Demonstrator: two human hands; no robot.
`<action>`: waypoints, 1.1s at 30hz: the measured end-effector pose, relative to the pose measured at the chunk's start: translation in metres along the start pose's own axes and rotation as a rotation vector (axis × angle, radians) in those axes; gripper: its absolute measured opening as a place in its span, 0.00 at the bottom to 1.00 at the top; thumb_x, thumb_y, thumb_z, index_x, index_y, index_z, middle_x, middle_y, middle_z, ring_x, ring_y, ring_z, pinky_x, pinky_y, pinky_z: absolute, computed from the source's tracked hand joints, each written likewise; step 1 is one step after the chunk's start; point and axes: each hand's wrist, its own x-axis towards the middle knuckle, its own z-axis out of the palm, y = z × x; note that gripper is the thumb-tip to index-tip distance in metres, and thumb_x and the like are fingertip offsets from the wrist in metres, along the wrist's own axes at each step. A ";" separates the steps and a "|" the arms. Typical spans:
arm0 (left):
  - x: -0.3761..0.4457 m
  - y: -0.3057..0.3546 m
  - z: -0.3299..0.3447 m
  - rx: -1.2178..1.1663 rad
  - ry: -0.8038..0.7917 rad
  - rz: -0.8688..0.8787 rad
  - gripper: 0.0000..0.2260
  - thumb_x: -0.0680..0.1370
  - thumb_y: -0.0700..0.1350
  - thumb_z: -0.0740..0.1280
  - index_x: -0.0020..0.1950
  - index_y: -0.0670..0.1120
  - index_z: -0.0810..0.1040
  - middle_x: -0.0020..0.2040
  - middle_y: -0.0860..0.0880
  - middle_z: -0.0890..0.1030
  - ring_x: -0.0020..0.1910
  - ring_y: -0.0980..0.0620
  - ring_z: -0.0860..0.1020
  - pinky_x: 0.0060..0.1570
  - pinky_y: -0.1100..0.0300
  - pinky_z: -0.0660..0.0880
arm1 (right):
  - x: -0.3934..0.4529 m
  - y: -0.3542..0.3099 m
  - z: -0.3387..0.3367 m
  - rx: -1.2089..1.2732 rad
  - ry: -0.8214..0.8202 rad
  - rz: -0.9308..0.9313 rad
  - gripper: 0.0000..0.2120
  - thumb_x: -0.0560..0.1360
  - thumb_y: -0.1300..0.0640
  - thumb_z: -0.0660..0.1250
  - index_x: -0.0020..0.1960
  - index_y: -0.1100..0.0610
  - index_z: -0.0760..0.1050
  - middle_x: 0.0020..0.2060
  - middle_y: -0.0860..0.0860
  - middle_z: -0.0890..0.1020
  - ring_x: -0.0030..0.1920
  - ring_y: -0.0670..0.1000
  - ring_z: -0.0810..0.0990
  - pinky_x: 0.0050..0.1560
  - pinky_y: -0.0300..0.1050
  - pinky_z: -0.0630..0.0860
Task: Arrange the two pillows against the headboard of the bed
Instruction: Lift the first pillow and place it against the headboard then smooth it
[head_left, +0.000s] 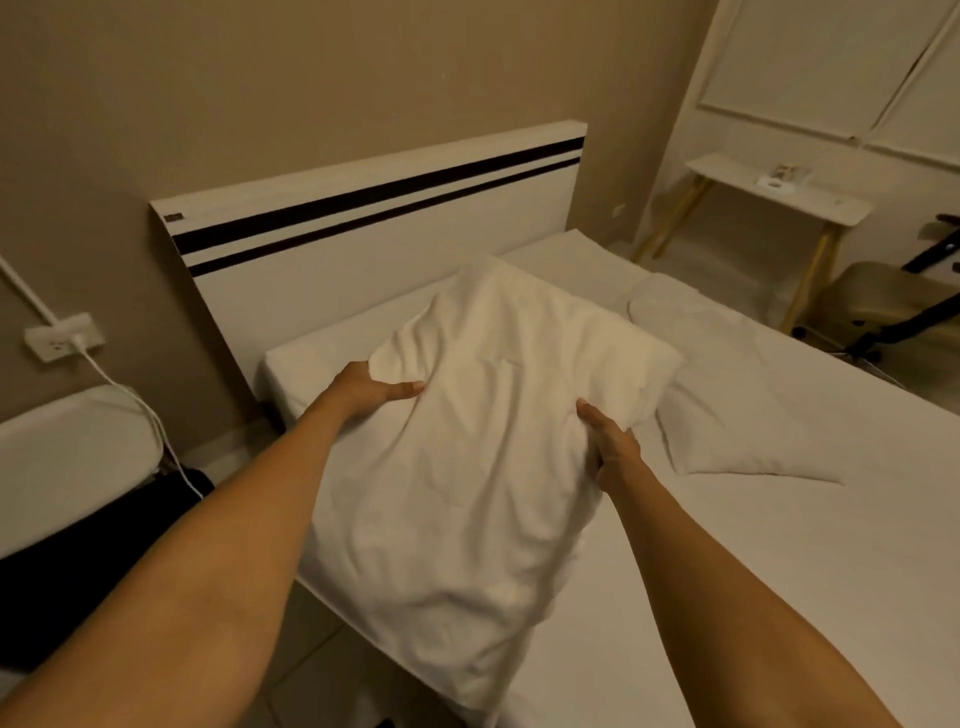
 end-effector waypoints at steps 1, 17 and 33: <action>0.011 -0.004 -0.013 0.001 -0.003 0.006 0.32 0.66 0.58 0.78 0.65 0.47 0.76 0.53 0.52 0.79 0.54 0.48 0.77 0.56 0.56 0.72 | 0.003 0.004 0.017 0.004 -0.004 0.006 0.43 0.65 0.53 0.79 0.74 0.59 0.62 0.70 0.55 0.71 0.68 0.59 0.71 0.69 0.53 0.68; 0.185 -0.039 -0.143 0.042 -0.038 -0.035 0.48 0.54 0.67 0.78 0.69 0.47 0.73 0.62 0.49 0.79 0.61 0.45 0.77 0.63 0.49 0.74 | 0.076 0.032 0.211 0.006 0.083 0.111 0.41 0.67 0.55 0.78 0.74 0.61 0.62 0.69 0.56 0.73 0.67 0.59 0.72 0.67 0.52 0.68; 0.359 -0.059 -0.218 0.028 -0.059 -0.157 0.52 0.50 0.69 0.77 0.70 0.47 0.73 0.65 0.47 0.79 0.64 0.44 0.76 0.66 0.48 0.72 | 0.216 0.041 0.372 -0.060 0.063 0.228 0.48 0.66 0.54 0.79 0.77 0.59 0.55 0.70 0.57 0.71 0.67 0.60 0.72 0.67 0.53 0.71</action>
